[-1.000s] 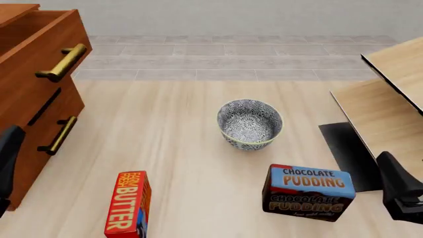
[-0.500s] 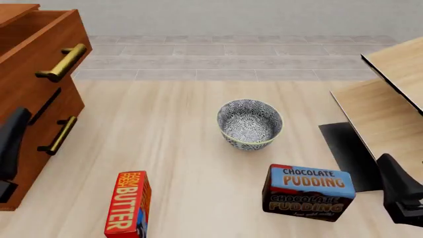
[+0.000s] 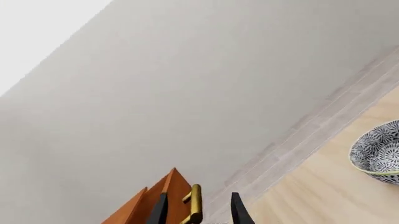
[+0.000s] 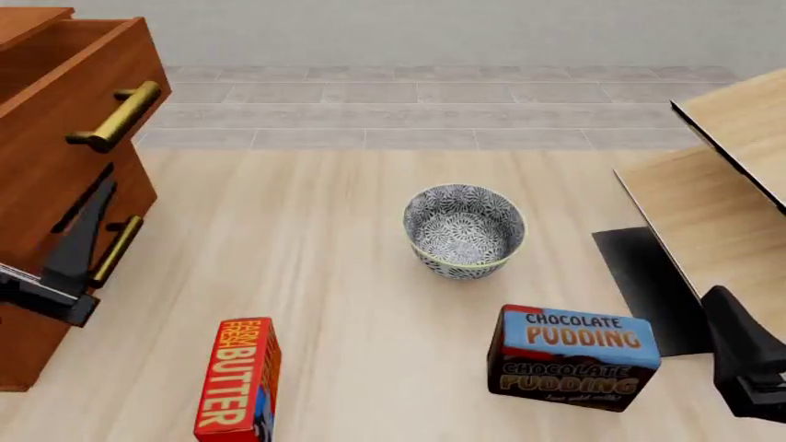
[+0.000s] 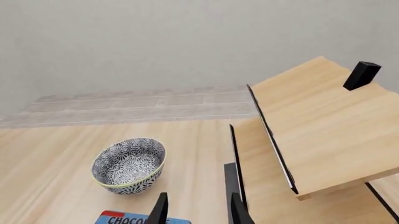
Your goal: Close the top drawer of the cabinet.
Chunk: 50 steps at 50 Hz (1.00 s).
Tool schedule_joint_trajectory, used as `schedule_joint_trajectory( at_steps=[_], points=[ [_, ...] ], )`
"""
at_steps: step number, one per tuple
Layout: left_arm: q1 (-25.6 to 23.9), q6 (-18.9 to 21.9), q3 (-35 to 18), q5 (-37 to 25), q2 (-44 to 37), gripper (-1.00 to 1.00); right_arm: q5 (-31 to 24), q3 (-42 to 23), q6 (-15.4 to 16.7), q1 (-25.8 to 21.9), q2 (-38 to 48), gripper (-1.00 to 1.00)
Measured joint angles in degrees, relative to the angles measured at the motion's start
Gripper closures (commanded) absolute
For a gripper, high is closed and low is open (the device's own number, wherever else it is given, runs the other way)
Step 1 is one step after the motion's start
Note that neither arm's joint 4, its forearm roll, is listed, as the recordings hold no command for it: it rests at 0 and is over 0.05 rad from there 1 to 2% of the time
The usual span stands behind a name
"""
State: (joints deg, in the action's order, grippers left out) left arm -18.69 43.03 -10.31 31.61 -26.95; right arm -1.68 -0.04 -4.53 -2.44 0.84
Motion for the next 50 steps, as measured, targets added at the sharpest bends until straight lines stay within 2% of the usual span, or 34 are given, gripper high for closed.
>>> schedule_joint_trajectory(
  at_steps=[17, 36, 50],
  points=[
    [0.0, 7.9, 0.9, 15.1, -14.9, -1.0, -0.1, 0.0, -0.2, -0.5, 0.0, -1.0],
    [1.9, 16.8, -1.1, 30.4, -32.0, -1.0, -0.7, 0.0, -0.3, -0.8, -0.5, -1.0],
    [4.3, 21.5, -2.0, 36.3, -39.5, -1.0, -0.8, 0.0, -0.6, -0.4, -0.4, -1.0]
  ],
)
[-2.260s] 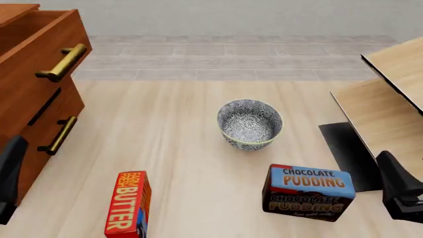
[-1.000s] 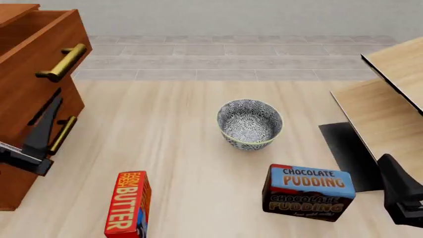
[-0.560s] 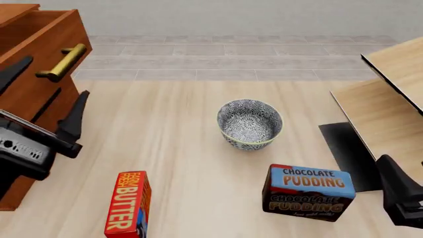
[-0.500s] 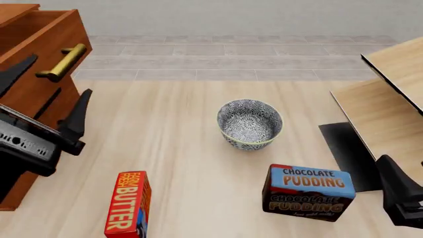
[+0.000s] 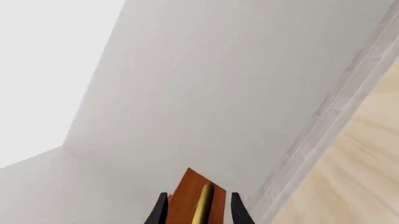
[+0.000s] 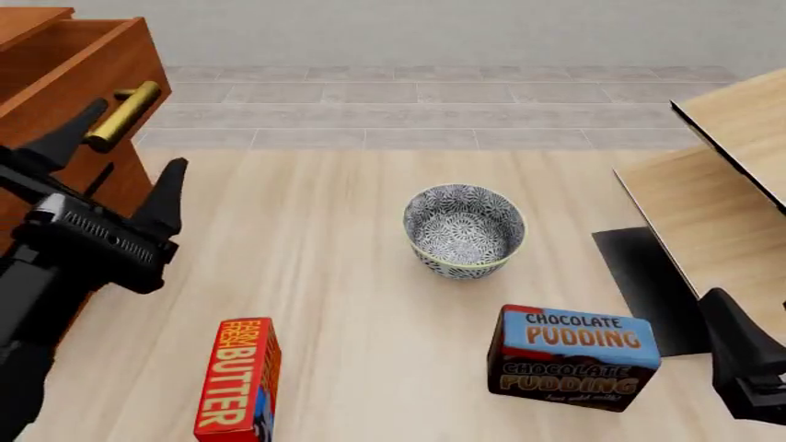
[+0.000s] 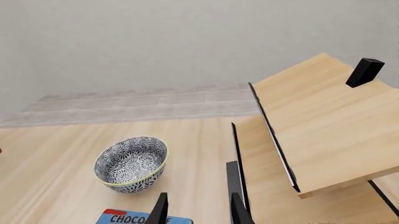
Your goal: Close the top drawer of the cabinet.
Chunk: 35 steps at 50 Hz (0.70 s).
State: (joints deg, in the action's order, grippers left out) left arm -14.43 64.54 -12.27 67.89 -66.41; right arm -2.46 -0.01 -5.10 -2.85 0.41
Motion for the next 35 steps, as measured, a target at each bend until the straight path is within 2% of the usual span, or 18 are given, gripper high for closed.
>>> schedule_joint_trajectory(
  at_steps=[35],
  points=[
    [5.1, 7.1, -1.9, 1.9, -4.1, -1.0, -0.1, 0.0, 0.1, 0.2, 0.0, -1.0]
  ],
)
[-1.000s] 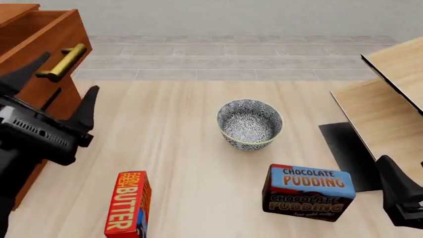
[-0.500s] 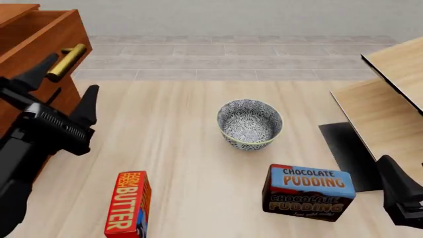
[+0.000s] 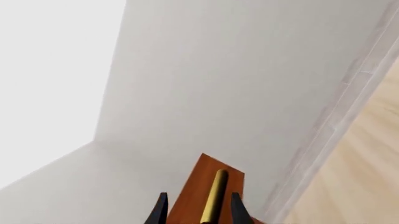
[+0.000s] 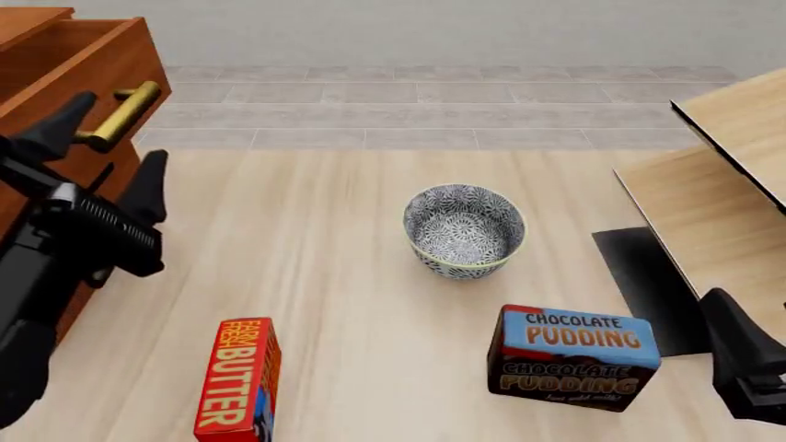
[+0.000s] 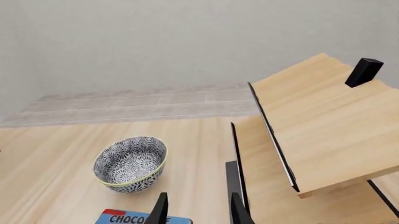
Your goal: Close the top drawer of the cabinet.
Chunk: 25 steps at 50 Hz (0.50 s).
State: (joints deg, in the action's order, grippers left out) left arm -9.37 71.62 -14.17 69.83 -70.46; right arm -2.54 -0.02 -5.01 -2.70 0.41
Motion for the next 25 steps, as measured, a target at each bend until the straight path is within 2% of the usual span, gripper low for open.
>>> schedule_joint_trajectory(
  at_steps=[25],
  points=[
    [2.0, 3.1, -0.6, 0.1, -0.7, -1.0, 0.1, 0.0, -0.8, 0.6, -0.2, -1.0]
  ],
)
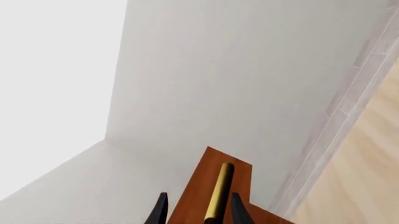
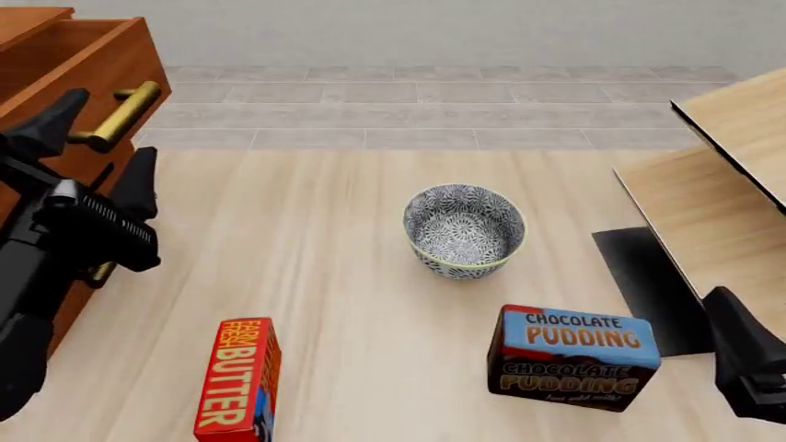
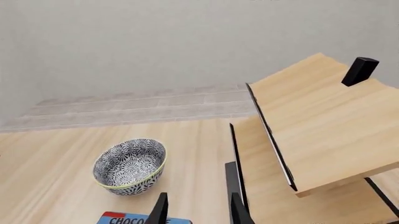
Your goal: Close the top drawer of the cabinet.
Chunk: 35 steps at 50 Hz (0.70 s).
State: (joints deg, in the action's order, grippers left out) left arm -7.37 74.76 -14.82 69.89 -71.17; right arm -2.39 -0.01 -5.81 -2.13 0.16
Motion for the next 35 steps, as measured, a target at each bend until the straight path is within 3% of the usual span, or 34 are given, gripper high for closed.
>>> schedule_joint_trajectory(
  at_steps=[35],
  points=[
    [3.0, 2.0, -0.5, 0.0, -1.8, -1.0, 0.5, 0.0, -1.0, 0.2, -0.1, -1.0]
  ],
)
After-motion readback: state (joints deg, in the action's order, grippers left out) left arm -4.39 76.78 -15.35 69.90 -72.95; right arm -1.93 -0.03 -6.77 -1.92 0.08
